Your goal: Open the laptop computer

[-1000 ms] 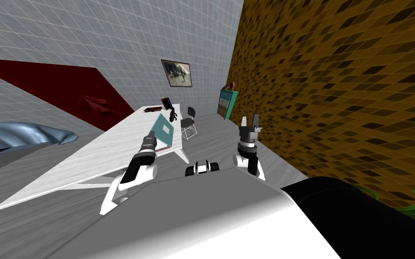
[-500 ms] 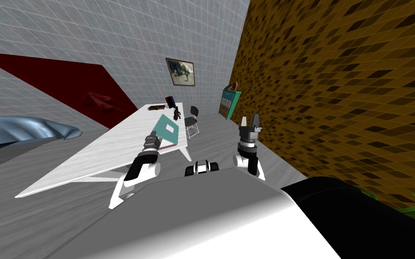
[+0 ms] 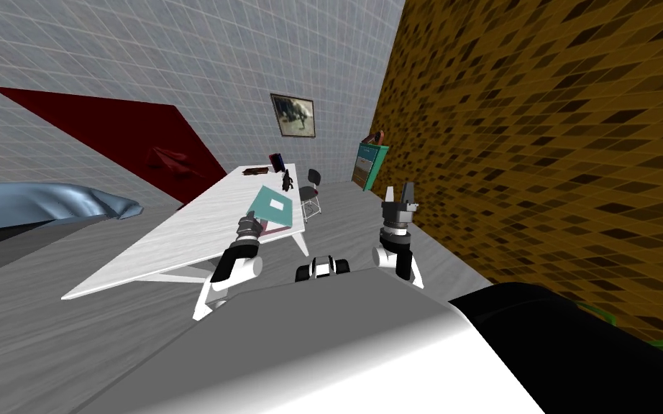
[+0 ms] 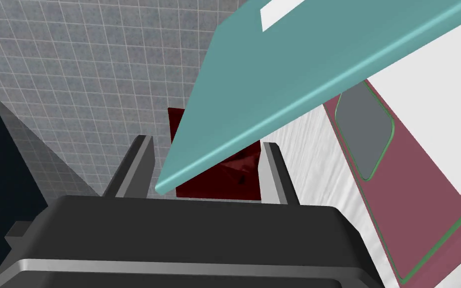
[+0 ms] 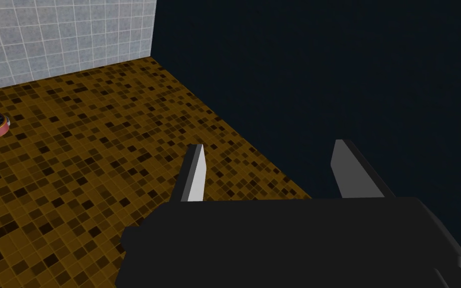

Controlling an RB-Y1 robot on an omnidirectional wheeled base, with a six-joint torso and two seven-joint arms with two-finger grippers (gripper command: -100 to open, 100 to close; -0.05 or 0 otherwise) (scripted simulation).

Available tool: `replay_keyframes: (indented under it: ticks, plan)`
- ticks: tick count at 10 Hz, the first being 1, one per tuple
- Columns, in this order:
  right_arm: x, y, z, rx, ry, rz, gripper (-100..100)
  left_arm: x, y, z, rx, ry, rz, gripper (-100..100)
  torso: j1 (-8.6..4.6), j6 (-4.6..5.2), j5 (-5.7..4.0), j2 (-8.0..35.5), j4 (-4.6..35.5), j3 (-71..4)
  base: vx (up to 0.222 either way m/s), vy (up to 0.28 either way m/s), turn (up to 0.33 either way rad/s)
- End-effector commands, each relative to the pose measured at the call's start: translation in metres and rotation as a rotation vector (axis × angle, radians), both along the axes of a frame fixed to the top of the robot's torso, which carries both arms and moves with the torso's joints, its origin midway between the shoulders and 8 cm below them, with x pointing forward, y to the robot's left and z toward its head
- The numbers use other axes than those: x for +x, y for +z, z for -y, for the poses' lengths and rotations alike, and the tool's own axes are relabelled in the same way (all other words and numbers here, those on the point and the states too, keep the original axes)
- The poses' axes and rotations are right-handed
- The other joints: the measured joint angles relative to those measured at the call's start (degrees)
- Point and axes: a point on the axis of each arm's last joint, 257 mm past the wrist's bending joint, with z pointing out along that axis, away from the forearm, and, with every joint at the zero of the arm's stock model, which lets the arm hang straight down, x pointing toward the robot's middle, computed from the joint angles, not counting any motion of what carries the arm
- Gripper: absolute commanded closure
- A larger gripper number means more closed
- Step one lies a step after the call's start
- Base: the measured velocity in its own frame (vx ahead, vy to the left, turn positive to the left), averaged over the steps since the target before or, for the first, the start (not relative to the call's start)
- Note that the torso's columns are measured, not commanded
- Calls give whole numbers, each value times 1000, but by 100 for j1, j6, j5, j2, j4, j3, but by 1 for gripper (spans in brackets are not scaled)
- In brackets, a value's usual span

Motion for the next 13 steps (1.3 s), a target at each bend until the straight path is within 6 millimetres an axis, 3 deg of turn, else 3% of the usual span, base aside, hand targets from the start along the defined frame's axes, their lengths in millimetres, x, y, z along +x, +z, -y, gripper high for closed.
replay_keyframes:
  ticks: [1, 5, 6, 13]
  plan:
    - [0, 0, 0, 0, 0, 0, 0, 10, -8, 8, -111, -13, 34, 100, 3, 0, 0, -1, 1, -1, -24, 83, 48]
    - [0, 0, 0, 0, 0, 0, 0, 18, -19, 15, -208, -22, 49, 100, -1, -4, 0, 8, 2, 6, -33, 69, 34]
    - [0, 0, 0, 0, 0, 0, 0, 13, -13, 14, -217, -19, 44, -100, -17, -1, -6, 1, 3, 1, 17, 8, -13]
    - [0, 0, 0, 0, 0, 0, 0, -6, 21, 11, -219, -14, 48, -100, -2, 0, -2, 1, 1, 1, 28, 0, -8]
